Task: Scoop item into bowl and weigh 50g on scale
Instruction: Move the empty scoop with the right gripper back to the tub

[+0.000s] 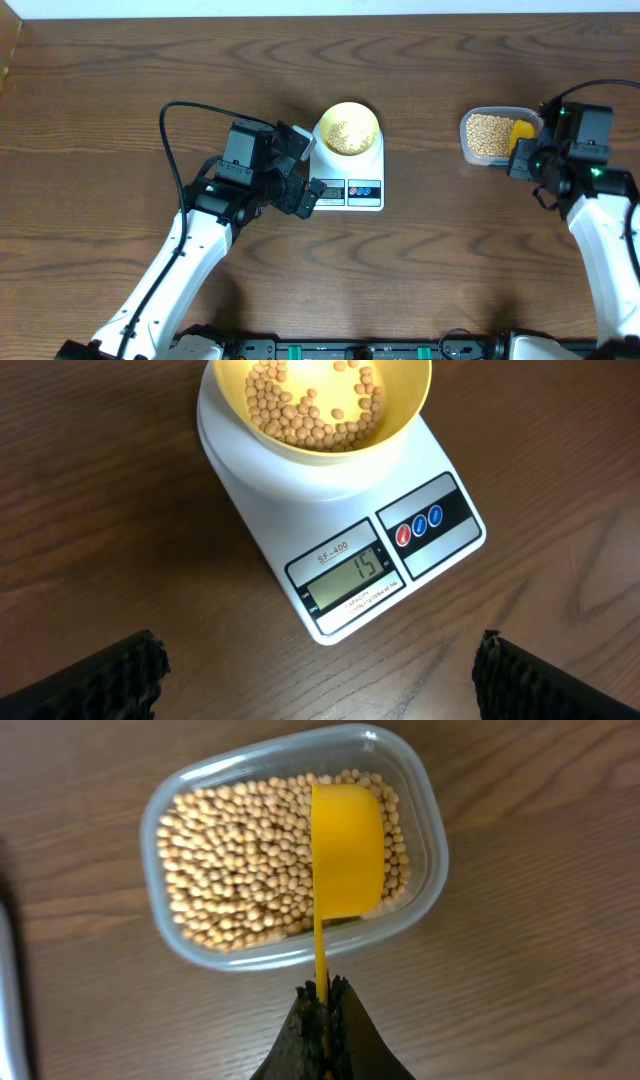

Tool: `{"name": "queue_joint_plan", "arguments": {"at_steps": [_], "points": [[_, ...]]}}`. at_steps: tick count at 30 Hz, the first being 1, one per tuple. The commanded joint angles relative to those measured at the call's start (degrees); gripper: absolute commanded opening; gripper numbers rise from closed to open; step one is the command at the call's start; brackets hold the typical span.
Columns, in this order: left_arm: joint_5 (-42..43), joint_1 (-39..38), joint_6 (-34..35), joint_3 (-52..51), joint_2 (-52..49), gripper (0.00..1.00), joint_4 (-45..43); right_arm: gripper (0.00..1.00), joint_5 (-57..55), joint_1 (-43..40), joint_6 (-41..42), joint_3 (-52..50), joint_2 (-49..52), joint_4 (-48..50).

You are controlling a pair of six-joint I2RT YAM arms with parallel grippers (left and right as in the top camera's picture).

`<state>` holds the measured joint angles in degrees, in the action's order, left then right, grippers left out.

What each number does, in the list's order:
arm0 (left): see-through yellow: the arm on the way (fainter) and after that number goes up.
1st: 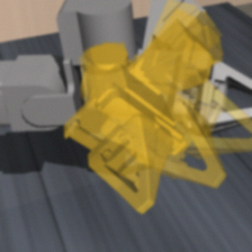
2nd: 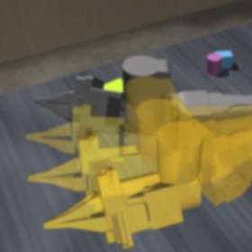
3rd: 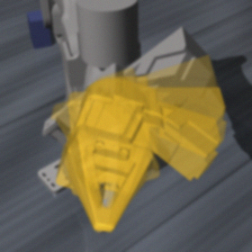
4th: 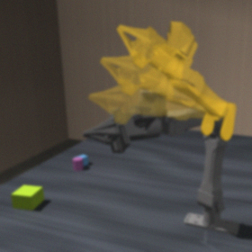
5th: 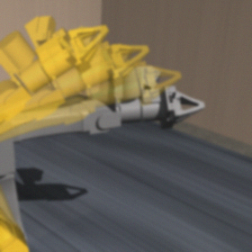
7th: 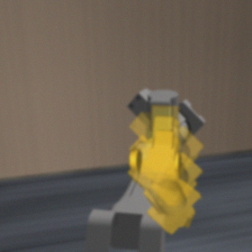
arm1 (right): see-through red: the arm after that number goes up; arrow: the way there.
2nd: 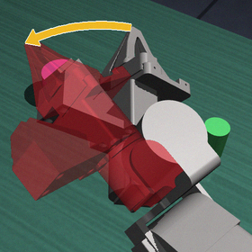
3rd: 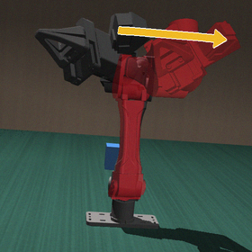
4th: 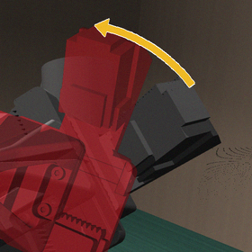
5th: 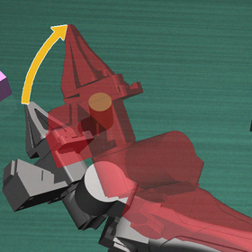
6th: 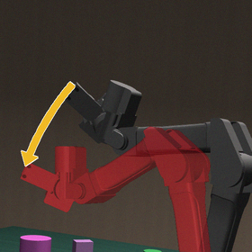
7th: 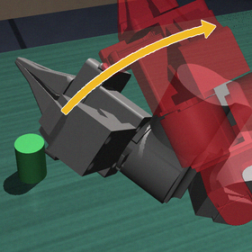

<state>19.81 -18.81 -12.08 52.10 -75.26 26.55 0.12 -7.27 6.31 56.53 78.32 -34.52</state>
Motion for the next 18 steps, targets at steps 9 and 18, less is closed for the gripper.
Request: {"name": "queue_joint_plan", "arguments": {"at_steps": [9, 18], "points": [[0.5, 0.2, -0.3, -0.3, -0.4, 1.0, -0.1, 0.01, 4.4, -0.2, -0.2, -0.2, 4.4, 2.2], [0.5, 0.3, -0.3, -0.3, -0.4, 1.0, 0.0, 0.01, 11.6, -0.2, -0.2, -0.9, 6.3, 2.0]]}}
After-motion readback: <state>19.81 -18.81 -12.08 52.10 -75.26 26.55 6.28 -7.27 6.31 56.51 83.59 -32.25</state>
